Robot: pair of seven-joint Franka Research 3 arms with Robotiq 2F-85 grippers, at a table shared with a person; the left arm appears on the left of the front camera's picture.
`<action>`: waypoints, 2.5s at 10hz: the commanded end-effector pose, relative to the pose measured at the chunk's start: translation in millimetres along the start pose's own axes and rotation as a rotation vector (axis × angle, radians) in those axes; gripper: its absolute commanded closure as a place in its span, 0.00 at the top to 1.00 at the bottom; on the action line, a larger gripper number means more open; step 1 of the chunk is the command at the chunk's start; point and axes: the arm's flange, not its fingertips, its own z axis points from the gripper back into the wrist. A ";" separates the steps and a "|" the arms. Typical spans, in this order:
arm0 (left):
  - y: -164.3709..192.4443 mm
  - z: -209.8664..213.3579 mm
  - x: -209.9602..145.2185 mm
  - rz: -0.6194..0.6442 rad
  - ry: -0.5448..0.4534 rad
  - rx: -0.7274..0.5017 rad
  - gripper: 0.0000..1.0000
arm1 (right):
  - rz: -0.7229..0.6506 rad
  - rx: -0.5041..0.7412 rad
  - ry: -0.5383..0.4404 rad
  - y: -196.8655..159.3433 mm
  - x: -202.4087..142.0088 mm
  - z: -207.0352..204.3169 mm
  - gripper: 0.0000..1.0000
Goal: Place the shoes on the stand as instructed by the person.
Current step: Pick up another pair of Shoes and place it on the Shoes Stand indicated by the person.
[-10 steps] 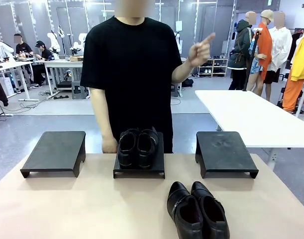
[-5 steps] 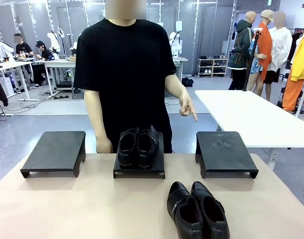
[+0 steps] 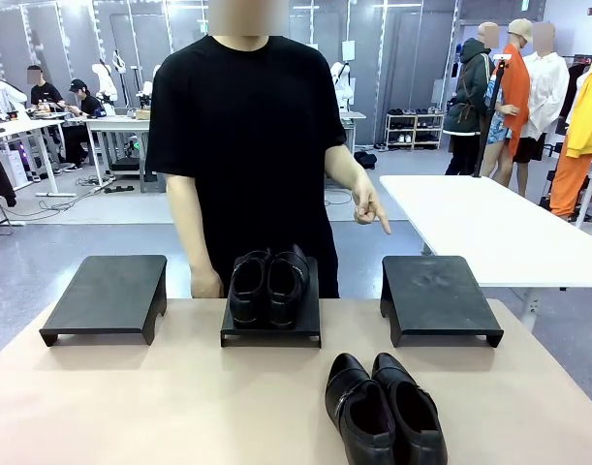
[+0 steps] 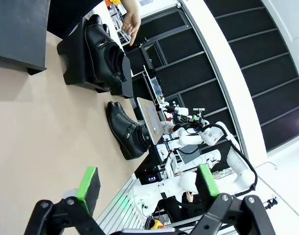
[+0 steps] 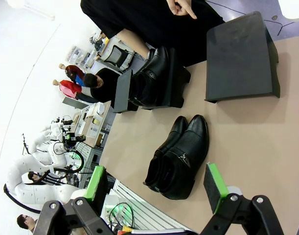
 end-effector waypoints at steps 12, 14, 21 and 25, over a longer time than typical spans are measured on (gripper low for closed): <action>-3.5 1.9 -1.2 -0.022 0.014 -0.009 1.00 | 0.212 -0.608 0.446 142.1 -34.7 -211.8 1.00; -3.5 1.9 -1.2 -0.022 0.014 -0.009 1.00 | 0.261 -0.652 0.519 147.0 -53.0 -248.9 1.00; -3.5 1.9 -1.2 -0.022 0.014 -0.009 1.00 | 0.286 -0.805 0.730 121.6 -139.5 -335.2 1.00; -3.5 1.9 -1.2 -0.022 0.014 -0.009 1.00 | 0.272 -0.831 0.772 105.5 -156.2 -361.0 1.00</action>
